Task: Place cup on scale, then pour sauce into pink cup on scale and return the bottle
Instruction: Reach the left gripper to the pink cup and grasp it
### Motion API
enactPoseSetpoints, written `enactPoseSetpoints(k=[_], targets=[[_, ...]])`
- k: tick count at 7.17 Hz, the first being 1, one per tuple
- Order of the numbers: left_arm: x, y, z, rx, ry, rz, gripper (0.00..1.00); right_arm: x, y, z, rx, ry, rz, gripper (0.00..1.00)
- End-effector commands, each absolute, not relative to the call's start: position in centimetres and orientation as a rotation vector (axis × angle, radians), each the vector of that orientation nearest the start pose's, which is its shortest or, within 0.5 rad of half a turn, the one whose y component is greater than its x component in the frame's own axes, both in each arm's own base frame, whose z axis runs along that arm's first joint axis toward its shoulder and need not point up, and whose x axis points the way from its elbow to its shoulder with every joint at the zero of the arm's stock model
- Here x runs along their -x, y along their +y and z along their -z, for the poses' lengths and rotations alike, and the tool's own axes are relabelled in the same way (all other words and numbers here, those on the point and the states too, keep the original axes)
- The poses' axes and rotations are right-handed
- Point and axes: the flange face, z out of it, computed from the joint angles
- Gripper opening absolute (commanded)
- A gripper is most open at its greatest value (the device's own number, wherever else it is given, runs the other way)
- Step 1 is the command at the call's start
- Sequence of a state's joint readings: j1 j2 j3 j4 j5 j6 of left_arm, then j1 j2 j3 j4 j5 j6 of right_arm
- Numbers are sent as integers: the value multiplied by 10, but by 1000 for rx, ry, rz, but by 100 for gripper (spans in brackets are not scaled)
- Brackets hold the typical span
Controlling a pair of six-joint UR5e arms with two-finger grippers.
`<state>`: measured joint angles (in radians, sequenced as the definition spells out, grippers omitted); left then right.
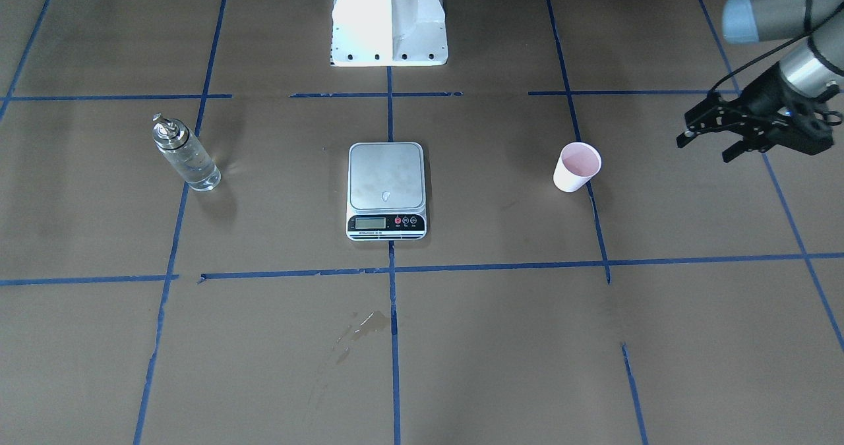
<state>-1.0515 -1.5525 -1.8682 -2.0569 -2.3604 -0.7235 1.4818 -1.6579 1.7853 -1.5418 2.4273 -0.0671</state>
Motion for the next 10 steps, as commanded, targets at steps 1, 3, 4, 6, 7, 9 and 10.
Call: enactPoseSetpoints(k=[1,3,4,6,7,9,10], targets=[[-247,-435,-435,-39,1050,-22,98,-11,-465,-583,-148,-867,230,100],[-292,-435,-430,-9,1029,12,98,-8,-464,-581,-147,-886,236,100],[-296,-434,-435,0,1020,11,98,-5,-464,-579,-143,-918,239,100],[-317,-433,-442,3,995,-3,93,-5,-463,-580,-141,-923,238,100],[-322,-432,-449,14,985,-4,88,-5,-463,-580,-141,-923,239,100],[-330,-428,-451,26,981,-17,56,-4,-463,-580,-140,-923,240,100],[-334,-426,-452,31,978,-21,14,-5,-463,-581,-137,-922,239,100]])
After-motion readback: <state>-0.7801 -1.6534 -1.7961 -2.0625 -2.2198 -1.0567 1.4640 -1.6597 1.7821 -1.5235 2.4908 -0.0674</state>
